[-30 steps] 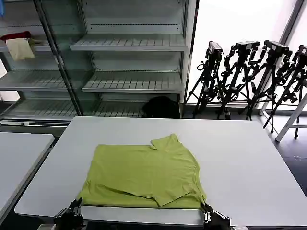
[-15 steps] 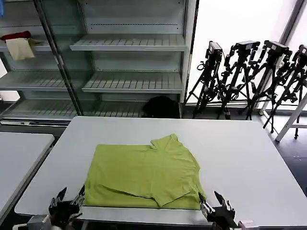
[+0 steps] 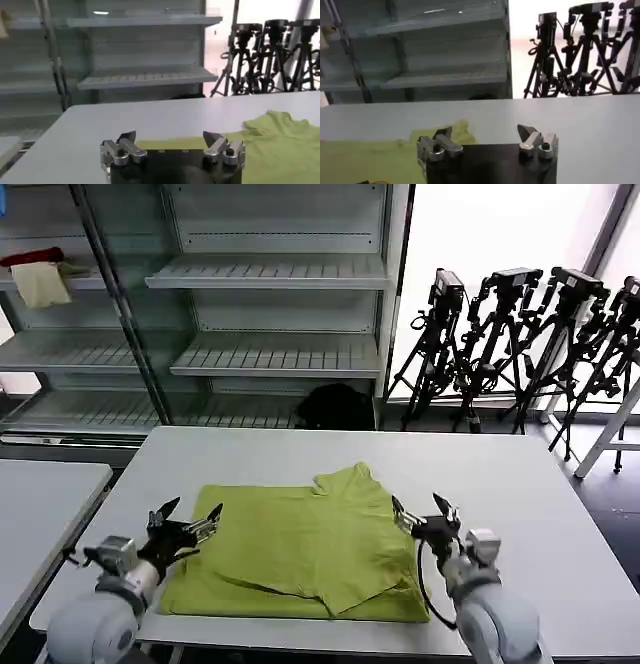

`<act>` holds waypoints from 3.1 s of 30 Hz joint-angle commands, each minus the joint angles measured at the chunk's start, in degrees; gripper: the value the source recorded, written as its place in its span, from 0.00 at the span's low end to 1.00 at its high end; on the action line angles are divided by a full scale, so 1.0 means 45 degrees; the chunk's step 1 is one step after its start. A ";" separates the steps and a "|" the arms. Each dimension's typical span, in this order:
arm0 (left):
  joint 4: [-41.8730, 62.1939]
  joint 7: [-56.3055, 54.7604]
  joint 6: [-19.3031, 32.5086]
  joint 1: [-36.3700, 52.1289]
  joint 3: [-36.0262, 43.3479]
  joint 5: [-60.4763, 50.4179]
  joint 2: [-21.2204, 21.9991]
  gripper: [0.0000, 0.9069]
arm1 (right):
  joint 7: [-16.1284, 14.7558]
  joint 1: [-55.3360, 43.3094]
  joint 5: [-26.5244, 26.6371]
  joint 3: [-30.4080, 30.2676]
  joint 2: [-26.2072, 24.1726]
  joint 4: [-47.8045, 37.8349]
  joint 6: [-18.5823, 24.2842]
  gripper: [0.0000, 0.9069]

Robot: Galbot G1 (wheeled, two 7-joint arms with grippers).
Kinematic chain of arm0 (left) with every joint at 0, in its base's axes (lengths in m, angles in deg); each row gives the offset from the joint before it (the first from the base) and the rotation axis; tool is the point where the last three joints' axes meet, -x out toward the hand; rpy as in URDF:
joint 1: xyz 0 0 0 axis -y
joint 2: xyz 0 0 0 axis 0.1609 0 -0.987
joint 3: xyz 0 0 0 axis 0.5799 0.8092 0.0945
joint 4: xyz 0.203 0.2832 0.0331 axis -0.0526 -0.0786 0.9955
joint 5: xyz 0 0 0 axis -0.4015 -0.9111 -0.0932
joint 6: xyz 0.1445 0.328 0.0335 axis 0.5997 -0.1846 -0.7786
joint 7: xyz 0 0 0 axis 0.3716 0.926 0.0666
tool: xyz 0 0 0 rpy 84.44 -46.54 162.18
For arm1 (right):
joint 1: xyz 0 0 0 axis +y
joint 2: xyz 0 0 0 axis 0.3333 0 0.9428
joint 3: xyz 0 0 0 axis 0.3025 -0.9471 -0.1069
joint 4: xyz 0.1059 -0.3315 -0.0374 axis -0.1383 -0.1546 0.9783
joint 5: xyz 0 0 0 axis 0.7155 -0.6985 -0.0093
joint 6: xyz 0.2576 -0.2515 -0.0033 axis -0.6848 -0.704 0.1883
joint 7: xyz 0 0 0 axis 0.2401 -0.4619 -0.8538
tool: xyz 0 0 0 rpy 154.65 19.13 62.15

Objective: Fold and organize the clothes.

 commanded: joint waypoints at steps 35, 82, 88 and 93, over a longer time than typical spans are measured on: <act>0.6041 0.1992 -0.0104 0.4291 0.2029 0.0062 -0.0731 1.00 | -0.0311 -0.5769 -0.1509 -0.2783 0.1968 -0.7917 0.0046 0.98; 0.3112 0.1725 -0.0079 0.3185 0.0676 0.1926 -0.0748 0.00 | 0.0214 -0.3915 0.0517 -0.2658 0.0668 -0.3211 0.0048 0.00; 0.2027 0.1901 -0.0066 0.1746 -0.0104 0.2066 -0.0546 0.00 | 0.0203 -0.1952 0.0517 -0.2288 0.0513 -0.1594 0.0055 0.00; 0.1040 0.2072 -0.0040 0.0112 -0.1356 0.2375 -0.0591 0.00 | 0.0152 -0.0217 0.0546 -0.1748 -0.0026 0.0075 0.0065 0.00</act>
